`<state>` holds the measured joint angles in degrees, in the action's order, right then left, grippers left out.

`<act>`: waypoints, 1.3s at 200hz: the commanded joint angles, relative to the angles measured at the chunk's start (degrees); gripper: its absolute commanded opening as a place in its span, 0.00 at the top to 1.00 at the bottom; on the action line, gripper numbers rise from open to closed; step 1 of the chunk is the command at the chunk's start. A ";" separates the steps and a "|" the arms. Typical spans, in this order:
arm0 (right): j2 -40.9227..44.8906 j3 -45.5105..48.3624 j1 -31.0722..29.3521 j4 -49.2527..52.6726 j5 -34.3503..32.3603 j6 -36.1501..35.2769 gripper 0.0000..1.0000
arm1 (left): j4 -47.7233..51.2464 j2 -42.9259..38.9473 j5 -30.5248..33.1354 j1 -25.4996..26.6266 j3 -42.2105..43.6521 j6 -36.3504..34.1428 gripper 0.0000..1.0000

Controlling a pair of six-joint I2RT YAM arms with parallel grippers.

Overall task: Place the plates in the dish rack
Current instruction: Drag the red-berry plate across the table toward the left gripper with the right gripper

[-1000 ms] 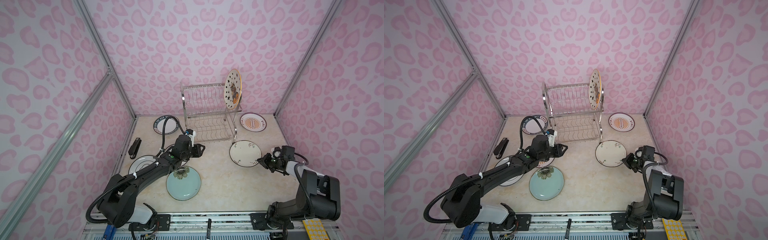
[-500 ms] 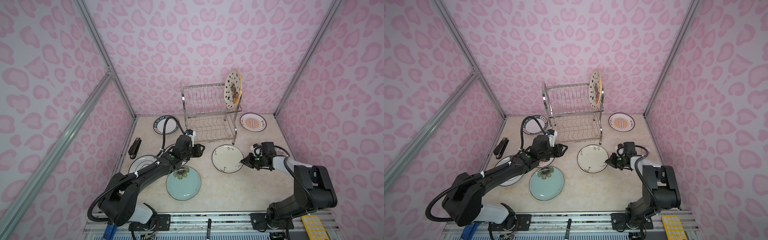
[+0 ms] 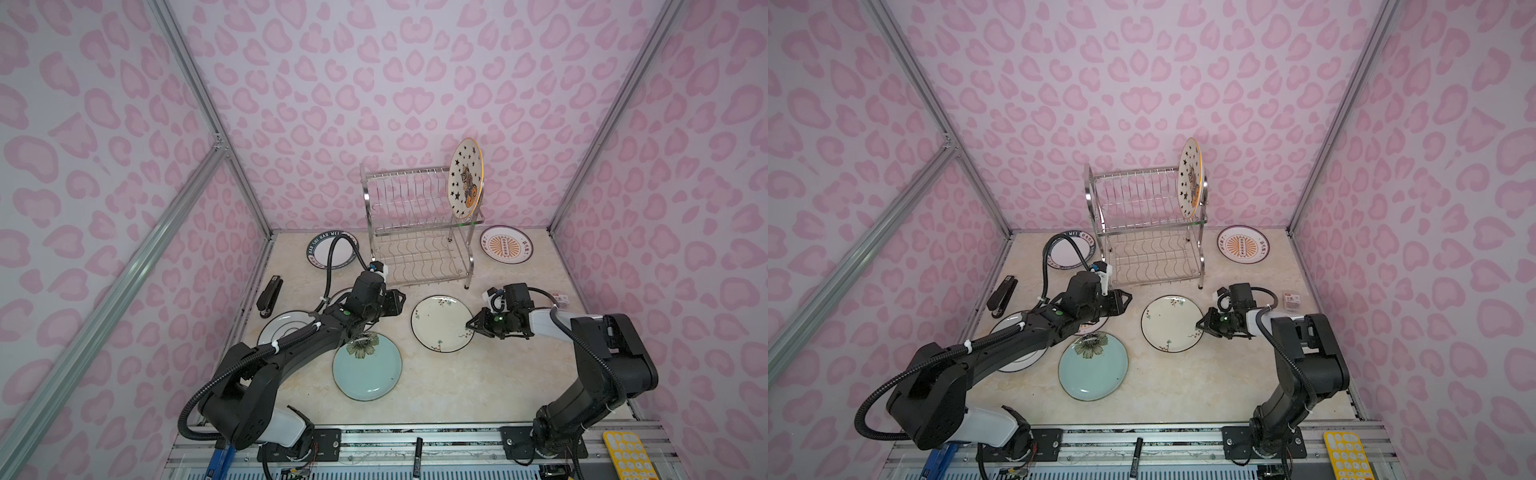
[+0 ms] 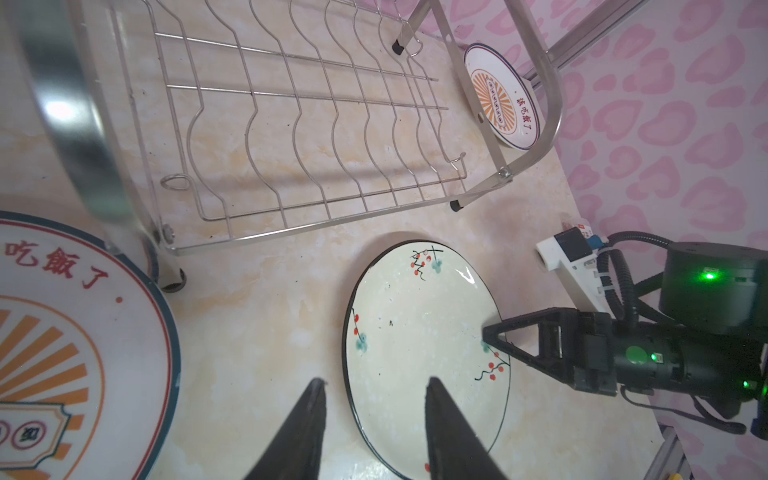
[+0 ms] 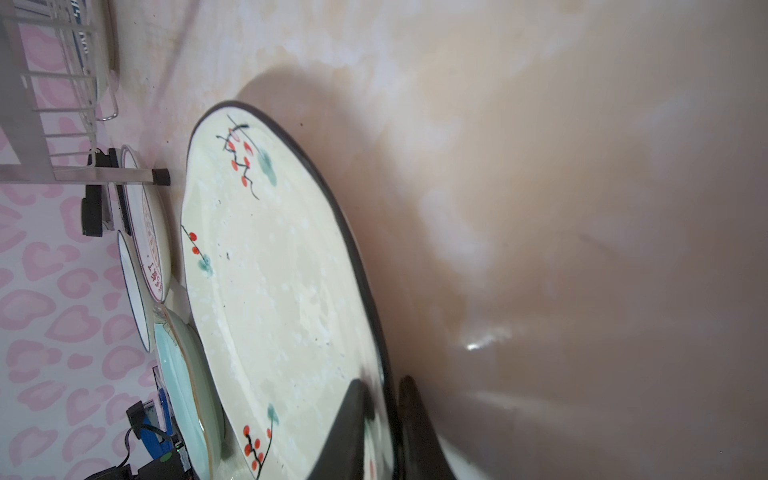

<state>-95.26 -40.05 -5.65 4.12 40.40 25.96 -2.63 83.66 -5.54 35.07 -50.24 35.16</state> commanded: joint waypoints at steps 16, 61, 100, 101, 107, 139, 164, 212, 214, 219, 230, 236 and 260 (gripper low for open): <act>-1.42 1.62 -0.26 -2.68 -1.95 1.38 0.77 | -0.09 0.78 0.53 -0.01 -1.18 -0.18 0.58; -3.55 2.61 -0.24 -5.73 -0.90 2.58 0.85 | -0.70 2.09 0.43 -0.02 -0.92 0.22 0.58; -3.89 2.94 -0.03 -8.11 1.30 3.62 1.00 | -1.81 3.52 -0.73 -0.09 -0.52 1.46 0.57; -3.88 2.95 0.00 -8.14 1.37 3.64 1.00 | -1.92 3.53 -0.89 -0.13 -0.50 1.48 0.57; -3.68 2.96 0.22 -8.46 1.79 3.79 1.00 | -2.38 3.58 -1.36 -0.11 -0.32 1.66 0.57; -2.18 3.29 1.60 -10.28 5.20 4.69 1.00 | -2.12 3.52 -1.86 -0.15 -0.53 1.76 0.56; 0.06 4.01 2.86 -11.83 7.75 5.52 1.00 | -1.81 2.91 -1.93 -0.18 -0.30 1.57 0.52; 4.69 5.04 3.89 -14.53 11.47 7.41 1.00 | -2.80 3.08 -4.36 -0.33 0.74 2.15 0.51; 4.88 5.04 3.89 -14.63 11.55 7.48 1.00 | -2.92 3.13 -4.49 -0.28 0.86 2.18 0.51; 5.36 5.07 3.89 -14.75 11.81 7.61 1.00 | -3.21 3.22 -4.87 -0.27 1.06 2.40 0.51; 6.17 4.98 3.89 -15.05 12.29 7.85 1.00 | -4.07 3.39 -5.72 -0.27 1.56 2.87 0.51; 6.58 4.99 3.89 -15.23 12.59 8.07 1.00 | -4.57 3.52 -6.12 -0.26 1.75 3.10 0.51; 7.84 4.98 3.89 -15.88 13.81 8.76 1.00 | -6.20 4.11 -7.58 -0.31 2.66 4.19 0.51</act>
<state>-88.47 -35.14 -1.76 -7.49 49.36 33.32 -5.37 87.09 -10.81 34.83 -48.23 37.91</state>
